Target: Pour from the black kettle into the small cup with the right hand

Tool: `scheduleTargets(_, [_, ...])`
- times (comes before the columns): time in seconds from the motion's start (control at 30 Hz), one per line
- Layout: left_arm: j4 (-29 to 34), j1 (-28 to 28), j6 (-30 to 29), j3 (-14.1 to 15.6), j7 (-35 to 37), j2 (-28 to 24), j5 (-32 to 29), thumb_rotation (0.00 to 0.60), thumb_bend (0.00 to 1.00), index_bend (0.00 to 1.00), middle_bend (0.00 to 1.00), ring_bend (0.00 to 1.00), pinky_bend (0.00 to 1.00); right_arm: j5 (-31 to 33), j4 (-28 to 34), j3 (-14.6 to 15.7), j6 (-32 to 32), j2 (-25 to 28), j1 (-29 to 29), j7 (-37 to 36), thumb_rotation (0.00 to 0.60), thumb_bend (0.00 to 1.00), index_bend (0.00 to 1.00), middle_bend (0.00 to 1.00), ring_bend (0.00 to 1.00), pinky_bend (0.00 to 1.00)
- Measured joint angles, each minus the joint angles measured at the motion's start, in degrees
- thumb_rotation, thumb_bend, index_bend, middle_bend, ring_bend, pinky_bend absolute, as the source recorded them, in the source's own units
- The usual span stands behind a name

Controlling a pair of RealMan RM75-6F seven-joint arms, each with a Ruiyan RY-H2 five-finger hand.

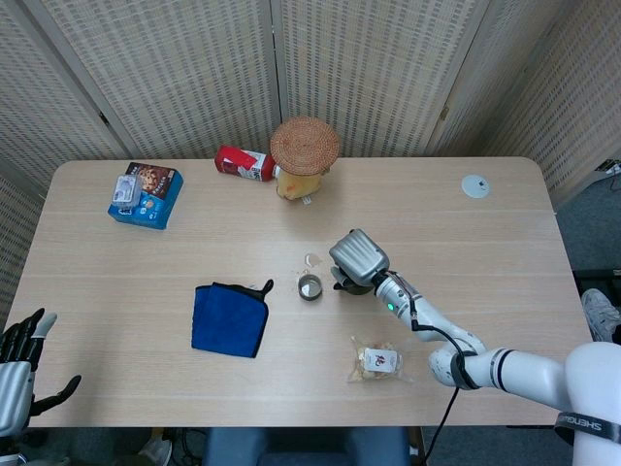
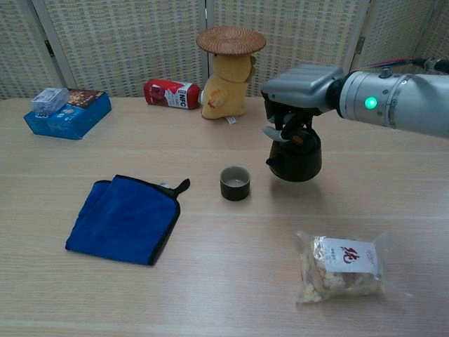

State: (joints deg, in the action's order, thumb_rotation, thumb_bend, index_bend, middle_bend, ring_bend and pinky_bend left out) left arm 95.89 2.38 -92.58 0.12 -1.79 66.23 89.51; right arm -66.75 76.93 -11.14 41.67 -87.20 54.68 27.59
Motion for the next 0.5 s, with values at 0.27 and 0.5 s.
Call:
scheduleTargets(0.27, [-0.21, 0.56, -0.93, 0.06, 0.31, 0.11, 0.33, 0.6, 0.22, 0.06, 0.0, 0.0, 0.0, 2.93, -3.49, -0.11, -1.14, -3.3, 3.85, 5.7, 0.446, 0.55, 1.0, 1.0, 0.95, 0.53])
scheduleTargets(0.5, [-0.41, 1.21, -1.79, 0.15, 0.54, 0.06, 0.46, 0.6, 0.22, 0.06, 0.0, 0.0, 0.0, 5.65, -6.04, 0.38, -1.83, -5.85, 6.87, 9.66, 0.447, 0.55, 1.0, 1.0, 0.95, 0.53])
